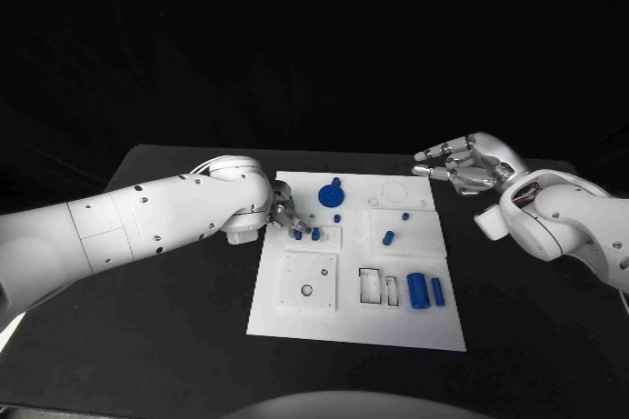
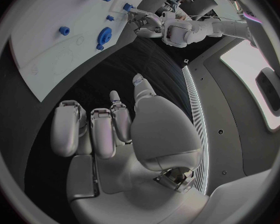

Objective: Assemble the parts on the task board

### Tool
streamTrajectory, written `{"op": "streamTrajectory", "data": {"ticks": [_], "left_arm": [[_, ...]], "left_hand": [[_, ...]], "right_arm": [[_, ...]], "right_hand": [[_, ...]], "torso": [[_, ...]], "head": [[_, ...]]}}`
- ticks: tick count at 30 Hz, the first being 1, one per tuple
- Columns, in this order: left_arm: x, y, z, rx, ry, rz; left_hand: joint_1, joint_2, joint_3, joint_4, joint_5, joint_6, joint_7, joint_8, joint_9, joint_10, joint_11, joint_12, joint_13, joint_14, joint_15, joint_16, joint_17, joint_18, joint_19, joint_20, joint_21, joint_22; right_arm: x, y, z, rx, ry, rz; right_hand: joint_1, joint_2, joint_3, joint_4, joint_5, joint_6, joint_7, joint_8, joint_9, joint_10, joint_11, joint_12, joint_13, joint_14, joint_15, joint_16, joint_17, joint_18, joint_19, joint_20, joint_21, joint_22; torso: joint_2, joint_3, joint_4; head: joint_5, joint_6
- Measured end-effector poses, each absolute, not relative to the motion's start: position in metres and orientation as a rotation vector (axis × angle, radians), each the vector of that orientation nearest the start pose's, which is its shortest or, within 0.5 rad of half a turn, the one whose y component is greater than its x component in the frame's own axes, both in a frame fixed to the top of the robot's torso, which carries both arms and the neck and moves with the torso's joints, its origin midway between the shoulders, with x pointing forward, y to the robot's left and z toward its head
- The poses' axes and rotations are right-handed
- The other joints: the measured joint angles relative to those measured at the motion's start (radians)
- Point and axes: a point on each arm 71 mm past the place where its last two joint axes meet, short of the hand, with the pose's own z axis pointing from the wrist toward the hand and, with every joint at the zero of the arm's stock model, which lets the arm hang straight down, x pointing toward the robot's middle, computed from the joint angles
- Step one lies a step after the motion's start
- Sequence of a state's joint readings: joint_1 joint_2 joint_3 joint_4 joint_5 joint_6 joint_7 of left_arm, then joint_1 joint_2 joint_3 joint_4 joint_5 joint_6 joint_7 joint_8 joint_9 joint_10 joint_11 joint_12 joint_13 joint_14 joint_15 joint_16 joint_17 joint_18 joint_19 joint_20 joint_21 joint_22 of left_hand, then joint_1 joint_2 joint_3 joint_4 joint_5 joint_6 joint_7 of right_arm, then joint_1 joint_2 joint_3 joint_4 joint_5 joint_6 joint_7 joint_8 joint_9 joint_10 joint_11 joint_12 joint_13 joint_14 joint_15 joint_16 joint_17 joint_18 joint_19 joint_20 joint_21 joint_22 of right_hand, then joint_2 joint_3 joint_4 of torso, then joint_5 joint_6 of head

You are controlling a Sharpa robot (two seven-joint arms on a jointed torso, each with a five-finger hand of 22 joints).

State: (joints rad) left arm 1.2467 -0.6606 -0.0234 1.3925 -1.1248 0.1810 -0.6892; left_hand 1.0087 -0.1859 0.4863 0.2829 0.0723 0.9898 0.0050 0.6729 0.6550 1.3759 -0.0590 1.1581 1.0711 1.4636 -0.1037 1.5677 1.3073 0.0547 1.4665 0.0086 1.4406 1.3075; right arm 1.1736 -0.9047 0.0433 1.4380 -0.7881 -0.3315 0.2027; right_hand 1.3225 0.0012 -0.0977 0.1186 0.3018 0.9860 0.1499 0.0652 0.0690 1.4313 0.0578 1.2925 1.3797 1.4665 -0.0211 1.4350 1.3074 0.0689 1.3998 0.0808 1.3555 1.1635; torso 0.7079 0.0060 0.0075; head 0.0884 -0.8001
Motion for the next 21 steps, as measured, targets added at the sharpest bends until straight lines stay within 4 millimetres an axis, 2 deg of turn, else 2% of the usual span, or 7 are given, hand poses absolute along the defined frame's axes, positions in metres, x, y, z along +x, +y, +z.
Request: {"op": "streamTrajectory", "data": {"ticks": [12, 13, 15, 17, 19, 21], "left_arm": [[0.504, 0.1732, -0.2095, -0.143, 2.331, -0.231], [0.504, 0.1732, -0.2094, -0.143, 2.331, -0.231], [0.504, 0.1733, -0.2094, -0.144, 2.33, -0.231], [0.504, 0.1736, -0.2096, -0.146, 2.328, -0.231], [0.5039, 0.1742, -0.2099, -0.151, 2.326, -0.233], [0.5039, 0.1762, -0.2105, -0.161, 2.321, -0.231]], "left_hand": [[0.006, -0.005, -0.042, 0.005, 0.0, 0.0, 0.0, 0.0, 0.0, 0.0, 0.0, 0.004, 0.001, 0.0, 0.0, 0.0, 0.001, -0.001, 0.0, 0.0, 0.005, 0.0], [0.006, -0.005, -0.048, 0.006, 0.0, 0.0, 0.0, 0.0, 0.0, 0.0, 0.0, 0.004, 0.001, 0.0, 0.0, 0.0, 0.001, -0.011, 0.0, 0.0, 0.005, 0.0], [0.006, -0.005, -0.065, 0.007, 0.0, 0.0, 0.0, 0.0, 0.0, 0.0, 0.0, 0.004, 0.001, 0.0, 0.0, 0.0, 0.001, -0.015, 0.0, 0.0, 0.005, 0.0], [0.001, -0.007, -0.099, 0.008, 0.0, 0.007, 0.0, 0.0, 0.0, 0.0, 0.0, 0.004, 0.0, 0.0, 0.0, 0.0, 0.001, -0.015, 0.0, 0.0, 0.005, 0.0], [-0.02, 0.002, -0.165, 0.01, 0.0, 0.007, 0.0, 0.0, 0.0, 0.0, 0.0, 0.004, -0.003, 0.004, -0.004, 0.0, 0.001, -0.015, -0.002, -0.002, 0.005, 0.0], [-0.027, 0.03, -0.289, 0.008, 0.002, 0.01, -0.002, 0.003, 0.0, 0.0, 0.0, 0.002, -0.01, 0.004, -0.004, 0.0, 0.001, -0.015, 0.0, -0.008, 0.005, 0.0]], "right_arm": [[0.5048, -0.2579, -0.1652, 0.431, 1.557, 1.062], [0.5048, -0.2579, -0.1652, 0.431, 1.557, 1.063], [0.5048, -0.2576, -0.1652, 0.43, 1.557, 1.063], [0.5048, -0.2575, -0.1653, 0.43, 1.557, 1.063], [0.5048, -0.2575, -0.1653, 0.43, 1.557, 1.063], [0.5049, -0.2576, -0.1654, 0.431, 1.557, 1.063]], "right_hand": [[0.0, 0.0, 0.0, 0.0, 0.0, 0.0, 0.0, 0.0, 0.0, 0.0, 0.0, 0.0, 0.0, 0.0, 0.0, 0.0, 0.0, 0.0, 0.0, 0.0, -0.004, 0.0], [0.0, 0.0, 0.0, 0.0, 0.0, 0.0, 0.0, 0.0, 0.0, 0.0, 0.0, 0.0, 0.0, 0.0, 0.0, 0.0, 0.0, 0.0, 0.0, 0.0, -0.004, 0.0], [0.0, 0.0, 0.0, 0.0, 0.0, 0.0, 0.0, 0.0, 0.0, 0.0, 0.0, 0.0, 0.0, 0.0, 0.0, 0.0, 0.0, 0.0, 0.0, 0.0, -0.004, 0.0], [0.0, 0.0, 0.0, 0.0, 0.0, 0.0, 0.0, 0.0, 0.0, 0.0, 0.0, 0.0, 0.0, 0.0, 0.0, -0.003, 0.0, 0.0, 0.0, 0.0, -0.004, 0.0], [0.0, 0.0, 0.0, 0.0, 0.0, 0.0, 0.0, 0.0, 0.0, 0.0, 0.0, 0.0, 0.0, 0.0, 0.0, -0.004, 0.0, 0.0, 0.0, 0.0, -0.004, 0.0], [0.0, 0.0, 0.0, 0.0, 0.0, 0.0, 0.0, 0.0, 0.0, 0.0, 0.0, 0.0, 0.0, 0.0, 0.0, -0.004, 0.0, 0.0, 0.0, 0.0, -0.004, 0.0]], "torso": [[0.0, -0.0006, 0.0011], [0.0, -0.0009, 0.0011], [0.0, -0.0012, 0.001], [0.0, -0.0012, 0.0008], [0.0, -0.0012, 0.0006], [0.0, -0.0012, 0.0006]], "head": [[0.0, 0.0], [0.0, 0.0], [0.0, 0.001], [0.0, 0.002], [0.0, 0.002], [0.0, 0.003]]}}
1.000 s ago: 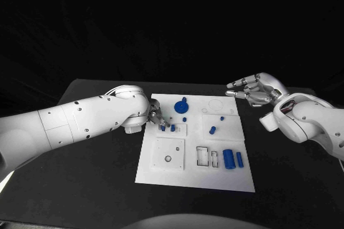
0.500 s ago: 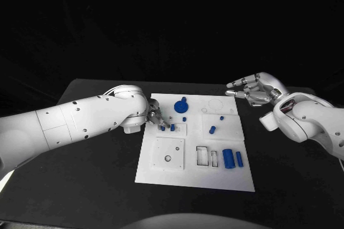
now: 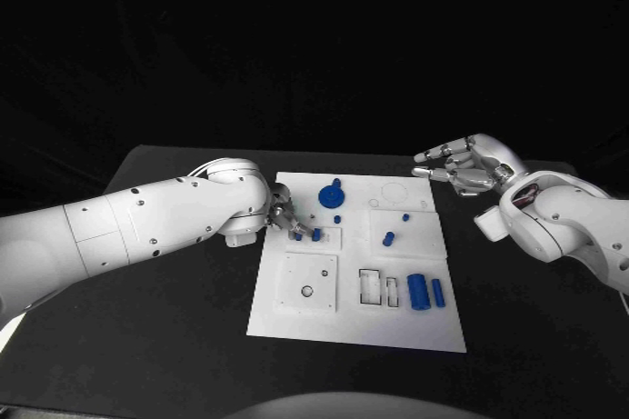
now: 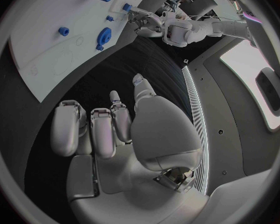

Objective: Assemble the parts on the task board

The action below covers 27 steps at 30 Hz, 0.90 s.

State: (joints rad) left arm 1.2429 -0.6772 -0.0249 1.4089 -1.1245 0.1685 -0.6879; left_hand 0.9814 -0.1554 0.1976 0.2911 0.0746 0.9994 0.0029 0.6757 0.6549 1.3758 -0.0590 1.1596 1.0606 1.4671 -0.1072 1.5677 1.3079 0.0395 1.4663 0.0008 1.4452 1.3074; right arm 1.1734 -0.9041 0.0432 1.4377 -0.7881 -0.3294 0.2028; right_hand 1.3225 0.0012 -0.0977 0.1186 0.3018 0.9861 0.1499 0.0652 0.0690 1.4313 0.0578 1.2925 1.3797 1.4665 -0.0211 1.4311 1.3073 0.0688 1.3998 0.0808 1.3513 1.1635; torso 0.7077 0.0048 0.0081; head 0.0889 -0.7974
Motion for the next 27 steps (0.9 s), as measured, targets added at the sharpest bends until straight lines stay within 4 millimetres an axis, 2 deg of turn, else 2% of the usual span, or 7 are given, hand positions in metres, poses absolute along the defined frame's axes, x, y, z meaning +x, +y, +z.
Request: {"op": "streamTrajectory", "data": {"ticks": [5, 8, 11, 16, 19, 23, 27], "left_arm": [[0.504, 0.183, -0.211, -0.208, 2.299, -0.232], [0.506, 0.189, -0.21, -0.275, 2.266, -0.258], [0.507, 0.192, -0.209, -0.35, 2.232, -0.327], [0.507, 0.193, -0.209, -0.454, 2.189, -0.467], [0.506, 0.194, -0.207, -0.501, 2.161, -0.546], [0.508, 0.189, -0.202, -0.531, 2.105, -0.68], [0.513, 0.178, -0.196, -0.516, 2.027, -0.818]], "left_hand": [[-0.024, 0.024, -0.136, 0.005, 0.0, -0.008, 0.006, -0.007, 0.002, -0.017, 0.004, -0.035, -0.036, 0.0, 0.0, 0.0, 0.0, 0.0, 0.0, 0.0, -0.034, 0.0], [-0.031, 0.046, -0.196, 0.004, 0.0, -0.065, 0.023, -0.026, -0.009, -0.097, 0.016, -0.143, -0.155, 0.0, 0.0, 0.0, 0.0, 0.024, 0.0, 0.0, -0.147, -0.022], [-0.005, 0.063, -0.233, 0.005, 0.008, -0.139, 0.056, -0.059, -0.018, -0.239, 0.048, -0.312, -0.327, -0.001, 0.029, -0.082, 0.0, 0.071, -0.062, 0.022, -0.355, -0.199], [0.029, 0.042, -0.254, 0.003, 0.019, -0.215, 0.1, -0.097, -0.087, -0.314, 0.084, -0.353, -0.377, -0.002, 0.058, -0.213, -0.021, 0.109, -0.137, 0.051, -0.602, -0.413], [0.052, 0.052, -0.257, 0.005, 0.02, -0.239, 0.113, -0.088, -0.103, -0.345, 0.097, -0.349, -0.388, -0.039, 0.075, -0.315, -0.122, 0.132, -0.182, 0.065, -0.76, -0.546], [0.171, 0.088, -0.206, -0.011, 0.02, -0.293, 0.145, -0.084, -0.137, -0.454, 0.132, -0.378, -0.426, -0.257, 0.11, -0.67, -0.478, 0.132, -0.275, 0.097, -0.919, -0.657], [0.368, 0.112, -0.12, -0.093, 0.02, -0.31, 0.159, -0.102, -0.175, -0.531, 0.151, -0.435, -0.48, -0.316, 0.126, -0.741, -0.547, 0.132, -0.297, 0.115, -0.98, -0.703]], "right_arm": [[0.505, -0.257, -0.166, 0.431, 1.557, 1.063], [0.505, -0.258, -0.166, 0.431, 1.557, 1.063], [0.505, -0.258, -0.166, 0.431, 1.558, 1.063], [0.505, -0.258, -0.166, 0.432, 1.558, 1.061], [0.505, -0.259, -0.166, 0.433, 1.558, 1.059], [0.505, -0.259, -0.167, 0.434, 1.558, 1.058], [0.505, -0.259, -0.167, 0.434, 1.559, 1.058]], "right_hand": [[0.0, 0.0, 0.0, 0.0, 0.0, 0.0, 0.0, 0.0, 0.0, 0.0, 0.0, 0.0, 0.0, 0.0, 0.0, 0.0, 0.001, 0.0, 0.0, 0.0, 0.0, 0.0], [0.0, 0.0, 0.0, 0.0, 0.0, 0.0, 0.0, 0.0, 0.0, 0.0, 0.0, 0.0, 0.0, 0.0, 0.0, 0.0, 0.001, 0.0, 0.0, 0.0, 0.0, 0.0], [0.0, 0.0, 0.0, 0.0, 0.0, 0.0, 0.0, 0.0, 0.0, 0.0, 0.0, 0.0, 0.0, 0.0, 0.0, 0.0, 0.001, 0.0, 0.0, 0.0, 0.0, 0.0], [0.0, 0.0, 0.0, 0.0, 0.0, 0.0, 0.0, 0.0, 0.0, 0.0, 0.0, 0.0, 0.0, 0.0, 0.0, 0.0, 0.001, 0.0, 0.0, 0.0, 0.0, 0.0], [0.0, 0.0, 0.0, 0.0, 0.0, 0.0, 0.0, 0.0, 0.0, 0.0, 0.0, 0.0, 0.0, 0.0, 0.0, 0.0, 0.001, 0.0, 0.0, 0.0, 0.0, 0.0], [0.0, 0.0, 0.0, 0.0, 0.0, 0.0, 0.0, 0.0, 0.0, 0.0, 0.0, 0.0, 0.0, 0.0, 0.0, 0.0, 0.001, 0.0, 0.0, 0.0, 0.0, 0.0], [0.0, 0.0, 0.0, 0.0, 0.0, 0.0, 0.0, 0.0, 0.0, 0.0, 0.0, 0.0, 0.0, 0.0, 0.0, 0.0, 0.001, 0.0, 0.0, 0.0, 0.0, 0.0]], "torso": [[0.0, 0.0, 0.0], [0.0, 0.0005, -0.0003], [-0.001, 0.0006, -0.0005], [0.0, 0.0008, -0.0007], [0.0, 0.0008, -0.0006], [0.0, 0.001, -0.0006], [0.0, 0.0012, -0.0006]], "head": [[0.001, 0.001], [0.001, 0.003], [0.0, 0.005], [-0.003, 0.008], [-0.004, 0.009], [-0.005, 0.012], [-0.008, 0.018]]}}
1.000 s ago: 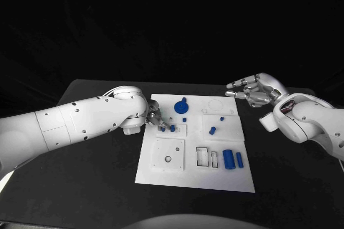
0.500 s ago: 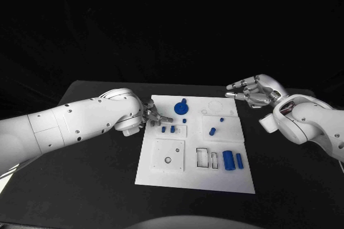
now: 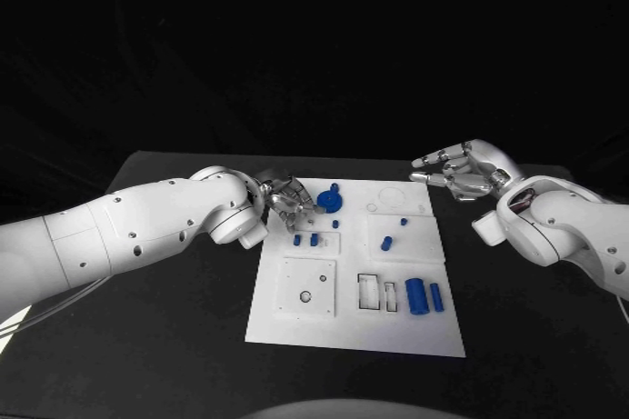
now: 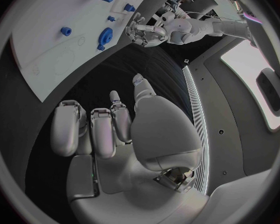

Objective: Assemble the parts on the task board

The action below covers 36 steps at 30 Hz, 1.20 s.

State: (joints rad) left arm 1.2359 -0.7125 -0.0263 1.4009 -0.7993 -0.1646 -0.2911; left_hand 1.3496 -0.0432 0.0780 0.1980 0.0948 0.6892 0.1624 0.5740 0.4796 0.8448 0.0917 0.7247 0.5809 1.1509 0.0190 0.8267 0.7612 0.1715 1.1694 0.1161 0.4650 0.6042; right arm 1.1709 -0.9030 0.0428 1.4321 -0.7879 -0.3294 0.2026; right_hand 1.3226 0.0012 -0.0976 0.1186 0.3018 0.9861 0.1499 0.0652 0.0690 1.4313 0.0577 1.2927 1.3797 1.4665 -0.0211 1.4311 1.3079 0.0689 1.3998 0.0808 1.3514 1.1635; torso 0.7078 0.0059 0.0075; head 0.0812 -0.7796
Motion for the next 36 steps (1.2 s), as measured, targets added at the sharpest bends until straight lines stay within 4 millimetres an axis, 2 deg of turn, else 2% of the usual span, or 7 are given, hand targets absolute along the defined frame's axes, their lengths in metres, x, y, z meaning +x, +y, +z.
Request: {"op": "streamTrajectory", "data": {"ticks": [4, 8, 11, 14, 16, 23, 36], "left_arm": [[0.519, 0.161, -0.19, -0.423, 1.952, -0.899], [0.523, 0.146, -0.188, -0.287, 1.901, -0.913], [0.527, 0.138, -0.188, -0.181, 1.876, -0.888], [0.528, 0.131, -0.189, -0.069, 1.863, -0.849], [0.529, 0.128, -0.19, -0.008, 1.858, -0.823], [0.529, 0.119, -0.192, 0.176, 1.844, -0.728], [0.527, 0.111, -0.2, 0.29, 1.86, -0.65]], "left_hand": [[0.12, -0.029, 0.09, -0.05, -0.004, 0.035, 0.005, -0.071, -0.093, -0.008, 0.006, -0.097, -0.113, 0.012, -0.009, 0.013, -0.017, 0.0, 0.061, -0.002, 0.018, -0.002], [0.139, -0.064, 0.152, -0.046, -0.013, 0.107, 0.002, -0.147, -0.194, 0.016, 0.004, -0.174, -0.225, 0.036, 0.001, 0.06, -0.011, 0.0, 0.078, -0.004, 0.048, 0.02], [0.115, -0.095, 0.158, -0.042, -0.013, 0.153, -0.012, -0.178, -0.238, 0.042, -0.003, -0.199, -0.275, 0.144, -0.007, 0.215, 0.128, 0.0, 0.125, -0.01, 0.092, 0.047], [0.104, -0.114, 0.153, -0.037, -0.013, 0.185, -0.021, -0.204, -0.269, 0.067, -0.01, -0.218, -0.313, 0.229, -0.018, 0.349, 0.26, -0.001, 0.19, -0.016, 0.243, 0.176], [0.1, -0.118, 0.151, -0.035, -0.013, 0.208, -0.026, -0.221, -0.289, 0.087, -0.014, -0.234, -0.34, 0.266, -0.023, 0.411, 0.322, -0.023, 0.226, -0.022, 0.348, 0.267], [0.1, -0.118, 0.151, -0.035, -0.013, 0.282, -0.04, -0.275, -0.337, 0.171, -0.03, -0.291, -0.42, 0.311, -0.035, 0.537, 0.458, -0.062, 0.292, -0.038, 0.616, 0.51], [0.1, -0.118, 0.175, -0.042, -0.013, 0.306, -0.045, -0.3, -0.356, 0.208, -0.035, -0.326, -0.453, 0.315, -0.039, 0.541, 0.455, -0.062, 0.296, -0.041, 0.633, 0.523]], "right_arm": [[0.505, -0.258, -0.168, 0.434, 1.56, 1.06], [0.505, -0.257, -0.168, 0.434, 1.561, 1.061], [0.505, -0.257, -0.169, 0.435, 1.562, 1.061], [0.505, -0.256, -0.169, 0.435, 1.563, 1.063], [0.505, -0.256, -0.169, 0.435, 1.563, 1.063], [0.505, -0.255, -0.17, 0.435, 1.564, 1.064], [0.505, -0.254, -0.17, 0.434, 1.566, 1.066]], "right_hand": [[0.0, 0.0, 0.0, 0.0, 0.0, 0.0, 0.0, 0.0, 0.0, 0.0, 0.0, 0.001, 0.0, 0.0, 0.0, 0.0, 0.0, 0.0, 0.0, 0.0, 0.0, 0.0], [-0.004, 0.004, -0.003, 0.003, 0.0, 0.0, 0.0, 0.0, 0.0, 0.0, 0.0, 0.002, 0.0, 0.0, 0.0, 0.0, 0.0, 0.0, 0.0, 0.0, 0.0, 0.0], [-0.004, 0.004, -0.003, 0.003, 0.0, 0.0, 0.0, 0.0, 0.0, 0.0, 0.0, 0.002, 0.0, 0.0, 0.0, 0.0, 0.0, 0.0, 0.0, 0.0, 0.0, 0.0], [-0.004, 0.004, -0.003, 0.003, 0.0, 0.0, 0.0, 0.0, 0.0, 0.0, 0.0, 0.002, 0.0, 0.0, 0.0, 0.0, 0.0, 0.0, 0.0, 0.0, 0.0, 0.0], [-0.004, 0.004, -0.003, 0.003, 0.0, 0.0, 0.0, 0.0, 0.0, 0.0, 0.0, 0.002, 0.0, 0.0, 0.0, 0.0, 0.0, 0.0, 0.0, 0.0, 0.0, 0.0], [-0.004, 0.004, -0.003, 0.003, 0.0, 0.0, 0.0, 0.0, 0.0, 0.0, 0.0, 0.003, 0.0, 0.0, 0.0, 0.0, 0.0, 0.0, 0.0, 0.0, 0.0, 0.0], [-0.004, 0.004, -0.003, 0.003, 0.0, 0.0, 0.0, 0.0, 0.0, 0.0, 0.0, 0.003, 0.0, 0.0, 0.0, 0.0, 0.0, 0.0, 0.0, 0.0, 0.0, 0.0]], "torso": [[0.0, 0.0001, -0.0002], [0.0, -0.0002, -0.0011], [0.0, -0.0001, -0.0012], [0.001, 0.0, -0.0017], [0.001, 0.0, -0.0017], [0.001, 0.0003, -0.0012], [0.001, -0.0005, 0.0006]], "head": [[-0.002, 0.007], [-0.009, 0.013], [-0.013, 0.016], [-0.015, 0.019], [-0.016, 0.019], [-0.018, 0.02], [-0.02, 0.018]]}}
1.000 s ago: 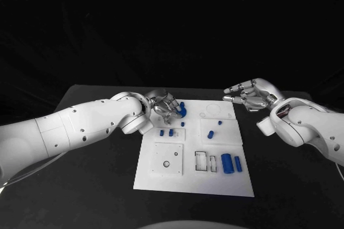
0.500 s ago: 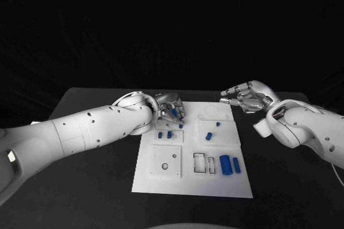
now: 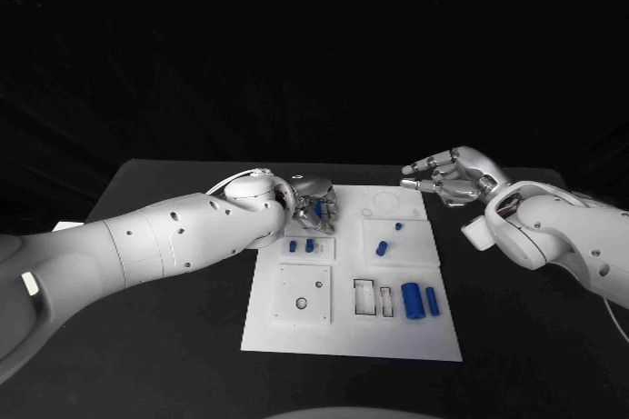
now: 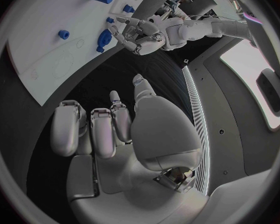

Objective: Assemble the parts on the task board

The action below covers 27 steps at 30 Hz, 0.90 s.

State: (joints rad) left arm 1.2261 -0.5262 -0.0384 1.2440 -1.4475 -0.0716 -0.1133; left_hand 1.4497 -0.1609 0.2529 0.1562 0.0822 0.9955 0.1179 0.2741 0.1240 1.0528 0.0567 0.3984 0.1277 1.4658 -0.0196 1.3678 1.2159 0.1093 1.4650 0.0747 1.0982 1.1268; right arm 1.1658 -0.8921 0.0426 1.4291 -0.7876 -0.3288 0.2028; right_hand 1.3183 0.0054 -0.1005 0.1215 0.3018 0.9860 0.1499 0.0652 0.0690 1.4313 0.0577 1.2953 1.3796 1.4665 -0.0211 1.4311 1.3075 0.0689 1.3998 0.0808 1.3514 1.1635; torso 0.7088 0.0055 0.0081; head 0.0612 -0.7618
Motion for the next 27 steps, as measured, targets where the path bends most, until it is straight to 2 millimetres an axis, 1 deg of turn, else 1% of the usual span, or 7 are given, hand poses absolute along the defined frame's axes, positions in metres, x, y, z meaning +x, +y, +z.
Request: {"op": "streamTrajectory", "data": {"ticks": [6, 9, 10, 12, 17, 19, 27], "left_arm": [[0.5268, 0.1087, -0.2063, 0.298, 1.87, -0.636], [0.5267, 0.1081, -0.2073, 0.301, 1.871, -0.632], [0.5267, 0.1078, -0.2077, 0.302, 1.872, -0.63], [0.5267, 0.1076, -0.2082, 0.303, 1.874, -0.628], [0.5264, 0.1065, -0.2096, 0.308, 1.881, -0.621], [0.5262, 0.1059, -0.2101, 0.31, 1.884, -0.62], [0.5268, 0.1035, -0.2111, 0.311, 1.888, -0.617]], "left_hand": [[0.016, 0.008, 0.03, -0.009, 0.0, 0.014, 0.0, -0.012, -0.006, 0.009, -0.001, -0.016, -0.013, 0.0, 0.0, 0.0, -0.002, 0.0, 0.0, 0.0, 0.0, 0.0], [0.016, 0.008, 0.041, -0.014, 0.0, 0.016, 0.001, -0.013, -0.009, 0.016, -0.001, -0.023, -0.019, 0.0, 0.0, 0.004, -0.003, 0.0, 0.0, 0.0, 0.0, 0.001], [0.021, 0.013, 0.048, -0.015, 0.0, 0.022, 0.0, -0.017, -0.01, 0.023, -0.001, -0.026, -0.021, 0.002, -0.002, 0.004, -0.003, 0.0, 0.0, 0.0, 0.0, 0.001], [0.028, 0.012, 0.061, -0.02, 0.0, 0.024, -0.001, -0.017, -0.011, 0.029, -0.003, -0.031, -0.024, 0.0, -0.007, 0.004, -0.003, 0.0, 0.0, 0.0, 0.0, 0.003], [0.028, 0.012, 0.09, -0.03, 0.0, 0.041, -0.002, -0.023, -0.015, 0.052, -0.005, -0.039, -0.029, 0.0, -0.007, 0.01, -0.004, 0.0, 0.0, 0.0, 0.0, 0.006], [0.028, 0.012, 0.104, -0.033, 0.0, 0.048, -0.002, -0.029, -0.017, 0.061, -0.007, -0.045, -0.032, 0.0, -0.007, 0.01, -0.005, 0.0, 0.004, -0.004, 0.0, 0.007], [0.028, 0.012, 0.141, -0.047, 0.0, 0.057, -0.004, -0.04, -0.023, 0.07, -0.009, -0.064, -0.037, 0.0, -0.007, 0.01, -0.009, 0.0, 0.003, -0.004, 0.0, 0.007]], "right_arm": [[0.5053, -0.254, -0.1703, 0.434, 1.566, 1.067], [0.5053, -0.254, -0.1704, 0.434, 1.566, 1.067], [0.5053, -0.254, -0.1704, 0.434, 1.566, 1.067], [0.5053, -0.2541, -0.1704, 0.434, 1.566, 1.067], [0.5052, -0.254, -0.1704, 0.434, 1.566, 1.067], [0.5051, -0.2541, -0.1704, 0.434, 1.566, 1.067], [0.5051, -0.2539, -0.1704, 0.434, 1.567, 1.068]], "right_hand": [[0.0, 0.0, 0.0, 0.0, 0.0, 0.0, 0.0, 0.0, 0.0, 0.0, 0.0, 0.0, 0.0, 0.0, 0.0, 0.0, 0.0, 0.0, 0.0, 0.0, 0.0, 0.0], [0.0, 0.0, 0.0, 0.0, 0.0, 0.0, 0.0, 0.0, 0.0, 0.0, 0.0, 0.0, 0.0, 0.0, 0.0, 0.0, 0.0, 0.0, 0.0, 0.0, 0.0, 0.0], [0.0, 0.0, 0.0, 0.0, 0.0, 0.0, 0.0, 0.0, 0.0, 0.0, 0.0, 0.0, 0.0, 0.0, 0.0, 0.0, 0.0, 0.0, 0.0, 0.0, 0.0, 0.0], [0.0, 0.0, 0.0, 0.0, 0.0, 0.0, 0.0, 0.0, 0.0, 0.0, 0.0, 0.0, 0.0, 0.0, 0.0, 0.0, 0.0, 0.0, 0.0, 0.0, 0.0, 0.0], [0.0, 0.0, 0.0, 0.0, 0.0, 0.0, 0.0, 0.0, 0.0, 0.0, 0.0, 0.001, 0.0, 0.0, 0.0, 0.0, 0.0, 0.0, 0.0, 0.0, 0.0, 0.0], [0.0, 0.0, 0.0, 0.0, 0.0, 0.0, 0.0, 0.0, 0.0, 0.0, 0.0, 0.001, 0.0, 0.0, 0.0, 0.0, 0.0, 0.0, 0.0, 0.0, 0.0, 0.0], [0.0, 0.0, 0.0, 0.0, 0.0, 0.0, 0.0, 0.0, 0.0, 0.0, 0.0, 0.001, 0.0, 0.0, 0.0, 0.0, 0.0, 0.0, 0.0, 0.0, 0.0, 0.0]], "torso": [[0.0, 0.0, -0.0009], [0.0, -0.0001, -0.001], [0.0, 0.0001, -0.001], [0.0, 0.0006, -0.0007], [0.0, 0.0007, -0.0006], [0.0, 0.0009, -0.0006], [0.0, 0.0008, -0.0006]], "head": [[-0.002, -0.001], [-0.002, -0.003], [-0.003, -0.003], [-0.003, -0.004], [-0.004, -0.006], [-0.004, -0.007], [-0.006, -0.007]]}}
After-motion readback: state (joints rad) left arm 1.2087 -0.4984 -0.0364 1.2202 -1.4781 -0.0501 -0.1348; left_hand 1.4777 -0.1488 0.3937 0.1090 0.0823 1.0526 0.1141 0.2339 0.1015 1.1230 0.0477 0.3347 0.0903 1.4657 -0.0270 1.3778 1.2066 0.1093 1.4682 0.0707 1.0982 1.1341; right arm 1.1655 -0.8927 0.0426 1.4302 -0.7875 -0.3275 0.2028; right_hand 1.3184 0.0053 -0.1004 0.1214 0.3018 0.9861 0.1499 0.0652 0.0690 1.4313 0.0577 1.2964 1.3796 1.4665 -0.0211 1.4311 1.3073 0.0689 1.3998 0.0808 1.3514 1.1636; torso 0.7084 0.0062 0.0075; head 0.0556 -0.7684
